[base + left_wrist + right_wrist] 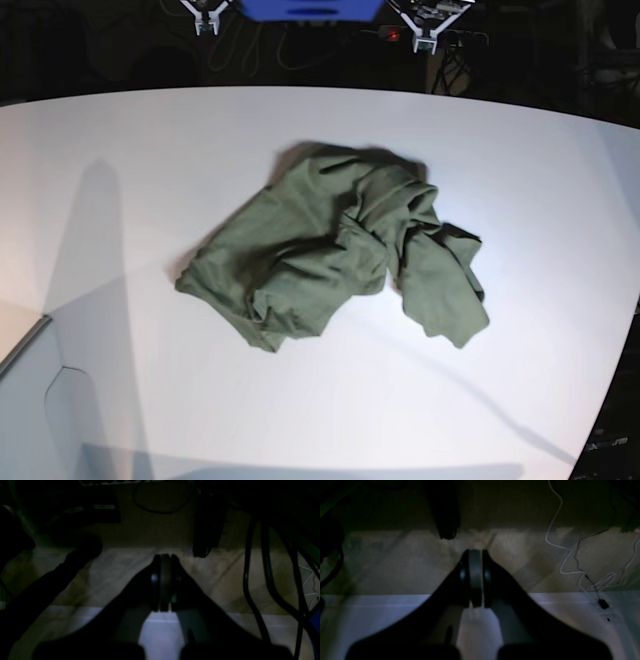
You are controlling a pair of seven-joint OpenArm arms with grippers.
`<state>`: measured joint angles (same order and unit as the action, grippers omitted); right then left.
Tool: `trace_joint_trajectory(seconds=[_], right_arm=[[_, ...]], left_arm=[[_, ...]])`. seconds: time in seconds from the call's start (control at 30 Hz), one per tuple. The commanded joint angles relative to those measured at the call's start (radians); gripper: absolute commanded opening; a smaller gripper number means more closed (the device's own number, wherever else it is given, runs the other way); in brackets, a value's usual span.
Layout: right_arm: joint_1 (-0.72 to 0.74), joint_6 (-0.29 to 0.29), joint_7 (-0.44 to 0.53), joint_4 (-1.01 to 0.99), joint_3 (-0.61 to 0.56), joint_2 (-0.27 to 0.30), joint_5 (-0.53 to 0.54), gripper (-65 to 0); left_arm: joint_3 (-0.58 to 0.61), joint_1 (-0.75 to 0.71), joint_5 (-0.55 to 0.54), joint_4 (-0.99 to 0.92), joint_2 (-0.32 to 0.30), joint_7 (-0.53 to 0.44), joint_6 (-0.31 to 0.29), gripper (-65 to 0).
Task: Layout the t-shirt on the table in an organized manner, then fold the t-shirt properly
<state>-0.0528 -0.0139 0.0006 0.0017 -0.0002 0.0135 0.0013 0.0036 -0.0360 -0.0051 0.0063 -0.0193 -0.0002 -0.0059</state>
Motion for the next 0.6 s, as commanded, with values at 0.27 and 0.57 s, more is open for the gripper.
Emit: trace_joint_trajectory(seconds=[0.27, 0.57], right_arm=[[-0.003, 0.016, -0.003, -0.002, -0.005, -0.001, 0.004, -65.0], [-0.003, 0.016, -0.003, -0.002, -0.005, 0.001, 0.004, -65.0]], left_arm=[[-0.001, -0.041, -0.002, 0.1, -0.003, 0.007, 0.01, -65.0], [-0.001, -0.052, -0.002, 0.12, -0.003, 0.009, 0.01, -65.0]])
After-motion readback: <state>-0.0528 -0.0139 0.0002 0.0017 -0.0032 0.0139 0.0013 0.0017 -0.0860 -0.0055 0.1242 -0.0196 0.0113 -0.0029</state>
